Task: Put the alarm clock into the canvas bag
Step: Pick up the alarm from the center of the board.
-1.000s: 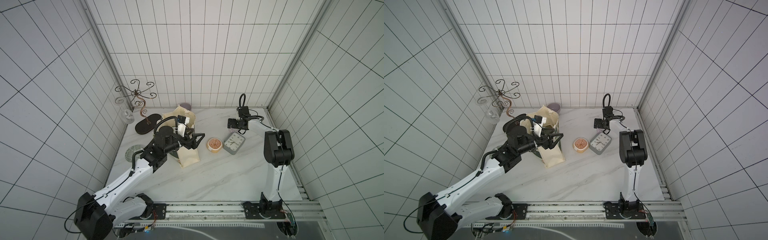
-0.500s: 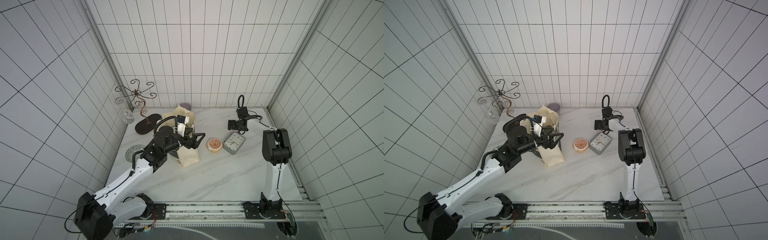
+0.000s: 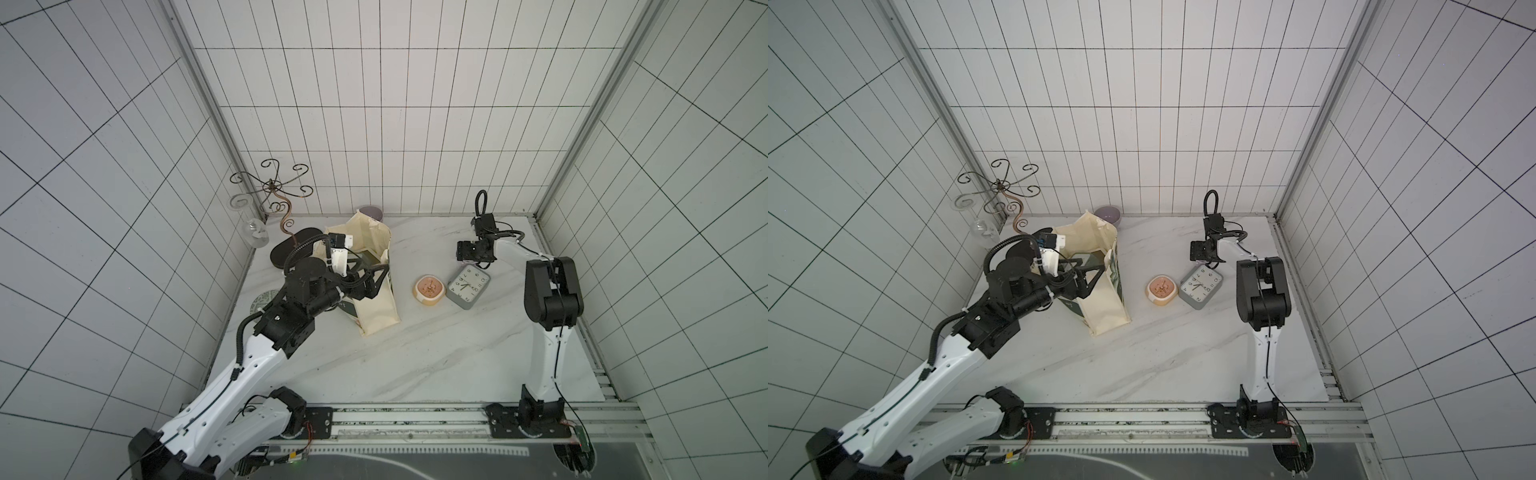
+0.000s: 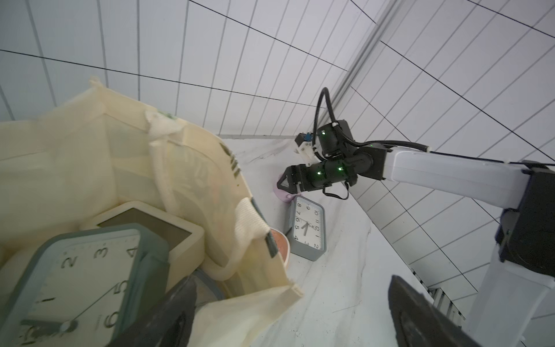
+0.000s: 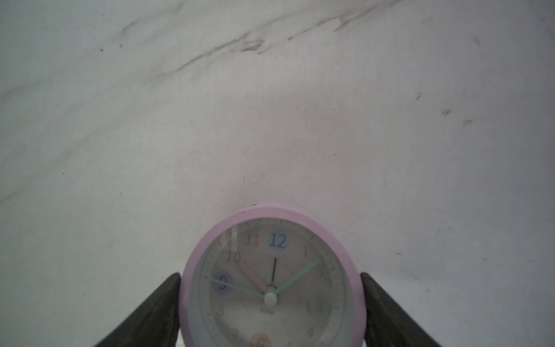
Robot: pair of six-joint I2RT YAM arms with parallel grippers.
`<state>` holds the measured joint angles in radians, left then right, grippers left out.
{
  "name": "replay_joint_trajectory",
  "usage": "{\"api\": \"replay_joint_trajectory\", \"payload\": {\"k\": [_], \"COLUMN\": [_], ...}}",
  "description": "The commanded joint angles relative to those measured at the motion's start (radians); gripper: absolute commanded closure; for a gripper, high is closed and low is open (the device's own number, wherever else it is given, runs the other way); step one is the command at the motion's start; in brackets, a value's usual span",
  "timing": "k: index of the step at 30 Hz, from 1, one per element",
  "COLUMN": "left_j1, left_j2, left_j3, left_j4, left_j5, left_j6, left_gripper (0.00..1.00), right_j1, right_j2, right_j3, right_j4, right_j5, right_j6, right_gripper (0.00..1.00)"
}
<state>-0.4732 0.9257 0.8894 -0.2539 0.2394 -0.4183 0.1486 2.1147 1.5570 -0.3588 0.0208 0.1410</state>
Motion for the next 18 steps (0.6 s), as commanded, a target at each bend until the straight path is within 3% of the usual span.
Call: {"api": "replay_joint_trajectory", "payload": {"k": [1, 11, 16, 18], "left_j1": [0.091, 0.407, 0.439, 0.471], "left_j2": [-0.033, -0.017, 0.031, 0.041], "left_j3": [0.063, 0.202, 0.214, 0.19], "left_j4": [-0.125, -0.43, -0.485, -0.473], "left_j5": [-0.017, -0.043, -0.221, -0.222], "left_j6": [-0.015, 0.1, 0.081, 0.058], "left_gripper": [0.03, 0.03, 0.05, 0.07], "right_j1": [0.004, 0.134, 0.28, 0.343], "right_j2": [-0.104, -0.378, -0.456, -0.466], "right_j3": [0.072, 0.067, 0.099, 0.118], "right_j4": [-0.016, 0.023, 0.068, 0.098], "right_j5": [-0.022, -0.037, -0.115, -0.174], "right_j6": [-0.019, -0.077, -0.117, -0.136], "right_gripper": [0.3, 0.33, 0.37, 0.37]}}
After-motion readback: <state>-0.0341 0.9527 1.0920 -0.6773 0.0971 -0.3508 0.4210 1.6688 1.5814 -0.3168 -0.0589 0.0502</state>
